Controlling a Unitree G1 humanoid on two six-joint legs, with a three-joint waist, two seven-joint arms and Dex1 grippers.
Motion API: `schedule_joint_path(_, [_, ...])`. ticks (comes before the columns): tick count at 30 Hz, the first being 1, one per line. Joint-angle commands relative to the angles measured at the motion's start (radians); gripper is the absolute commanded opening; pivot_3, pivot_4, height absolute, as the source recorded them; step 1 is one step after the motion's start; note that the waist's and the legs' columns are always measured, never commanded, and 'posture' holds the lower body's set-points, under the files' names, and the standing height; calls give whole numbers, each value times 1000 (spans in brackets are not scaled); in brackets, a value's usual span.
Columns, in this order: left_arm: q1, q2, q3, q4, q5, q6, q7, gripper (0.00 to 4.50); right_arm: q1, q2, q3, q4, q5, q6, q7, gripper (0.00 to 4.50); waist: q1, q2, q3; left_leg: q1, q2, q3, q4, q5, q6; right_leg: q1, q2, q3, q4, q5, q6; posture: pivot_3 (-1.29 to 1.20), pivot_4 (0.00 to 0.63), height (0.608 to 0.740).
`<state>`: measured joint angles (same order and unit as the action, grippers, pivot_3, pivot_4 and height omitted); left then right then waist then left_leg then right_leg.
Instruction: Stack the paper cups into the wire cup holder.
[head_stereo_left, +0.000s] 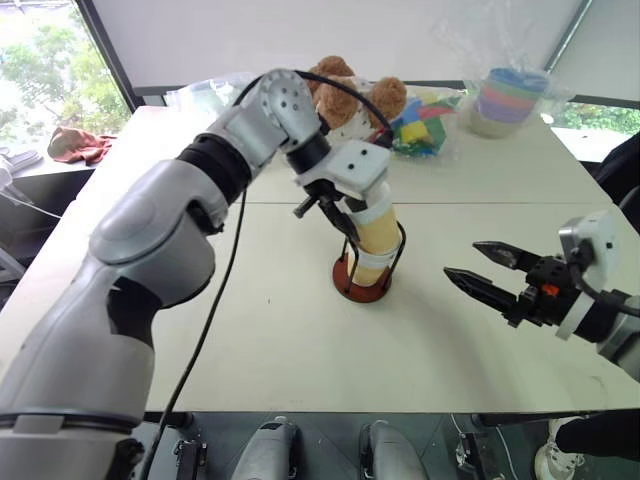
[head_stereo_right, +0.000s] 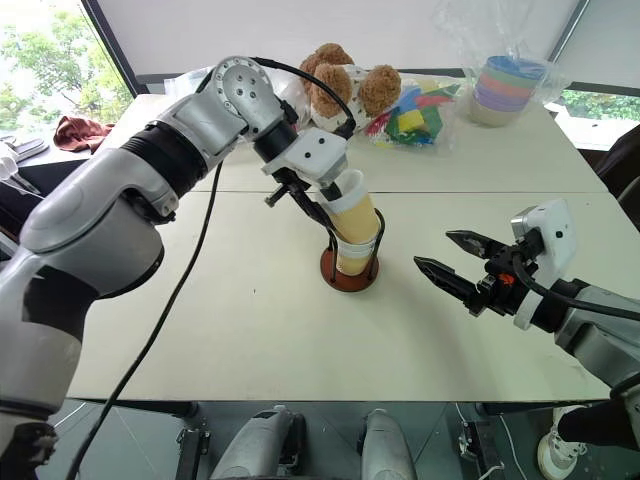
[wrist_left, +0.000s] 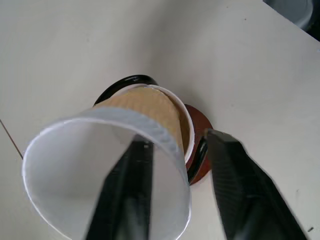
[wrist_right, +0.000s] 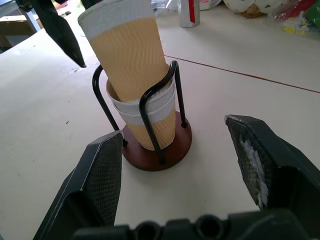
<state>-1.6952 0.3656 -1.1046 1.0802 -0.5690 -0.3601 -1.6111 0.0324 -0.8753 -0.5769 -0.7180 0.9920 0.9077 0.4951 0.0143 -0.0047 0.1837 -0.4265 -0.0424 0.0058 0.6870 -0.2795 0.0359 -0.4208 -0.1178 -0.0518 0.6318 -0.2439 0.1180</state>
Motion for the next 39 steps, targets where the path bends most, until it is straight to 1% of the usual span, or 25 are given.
schedule_joint_path(1, [-45,-5,80,15,-12,14,-3,2756,1,11,-4,2,-1,-29,-4,3537,0,0,0,0,0,0,0,0,0,0,0,0,0,0,0,0,150,740])
schedule_joint_path(7, [-58,1,190,49,15,46,-3,2756,-17,21,36,29,-15,-45,2,3537,0,0,0,0,0,0,0,0,0,0,0,0,0,0,0,0,150,740])
schedule_joint_path(10, [-61,18,284,65,19,88,-3,2756,-23,26,50,50,-24,-60,8,3537,-1,0,0,0,0,0,0,0,0,0,0,0,0,0,0,0,150,740])
schedule_joint_path(14, [-39,52,477,87,21,210,-3,2756,-26,75,43,109,-58,-107,-7,3537,-1,0,0,0,0,0,0,0,0,0,1,0,0,0,0,0,150,740])
schedule_joint_path(16, [77,124,592,33,21,288,62,2756,-25,129,60,162,-137,-183,-29,3537,-3,1,-1,0,0,0,0,0,0,0,1,0,0,0,0,0,150,740])
schedule_joint_path(18, [232,189,689,-83,43,352,236,2756,-15,166,70,211,-210,-257,-29,3537,-12,7,-4,2,0,0,0,0,0,0,1,1,1,0,0,0,150,740])
schedule_joint_path(19, [312,217,739,-159,45,409,329,2756,-15,180,75,231,-239,-287,-28,3537,-14,7,-4,4,0,1,-1,0,0,1,1,2,1,0,0,0,150,740])
schedule_joint_path(21, [513,273,826,-370,56,493,499,2756,-27,195,98,288,-307,-345,-28,3537,-26,7,-4,6,1,2,-2,0,0,2,1,3,3,0,0,0,150,740])
schedule_joint_path(23, [674,296,895,-572,64,557,624,2756,-39,202,121,335,-364,-395,-23,3537,-27,5,-3,7,1,2,-3,1,-2,1,2,6,6,0,0,0,150,740])
schedule_joint_path(24, [766,294,933,-684,67,593,712,2756,-48,210,133,370,-399,-435,-21,3537,-26,5,-3,5,1,2,-2,2,-4,-1,2,8,8,0,0,0,150,740])
schedule_joint_path(26, [958,255,1032,-891,45,678,917,2756,-78,243,163,451,-461,-518,-27,3537,-17,4,-3,4,0,2,-1,4,-7,-1,2,11,8,0,0,0,150,740])
schedule_joint_path(27, [1046,232,1074,-988,19,726,988,2756,-96,265,172,489,-484,-553,-36,3537,-13,4,-4,3,0,1,-1,5,-8,-1,2,13,7,0,0,0,150,740])
schedule_joint_path(30, [1215,153,1149,-1198,-1,818,1150,2756,-134,308,180,574,-531,-627,-50,3537,0,4,-4,4,-1,1,-1,5,-9,-1,3,17,7,0,0,0,150,740])
schedule_joint_path(32, [1344,85,1160,-1316,32,818,1249,2756,-166,334,188,639,-552,-668,-60,3537,3,4,-5,5,-1,0,-1,5,-9,-1,4,19,5,0,0,0,150,740])
schedule_joint_path(34, [1446,30,1176,-1380,72,806,1329,2756,-197,352,198,697,-581,-703,-81,3537,-1,5,-5,7,-2,1,-2,5,-10,2,4,21,4,0,0,0,150,740])
schedule_joint_path(35, [1474,11,1192,-1392,74,818,1356,2756,-207,355,202,718,-596,-718,-88,3537,-2,5,-5,10,-2,1,-2,5,-9,5,4,22,3,0,0,0,150,740])
schedule_joint_path(37, [1504,-9,1229,-1392,94,819,1403,2756,-223,356,211,742,-611,-733,-87,3537,-1,5,-5,18,-2,1,-4,3,-6,12,5,21,2,0,0,0,150,740])
schedule_joint_path(39, [1520,-18,1256,-1384,107,799,1419,2756,-240,359,217,758,-612,-736,-83,3537,-1,5,-5,19,-1,0,-4,3,-6,13,7,21,3,0,-1,0,150,740])
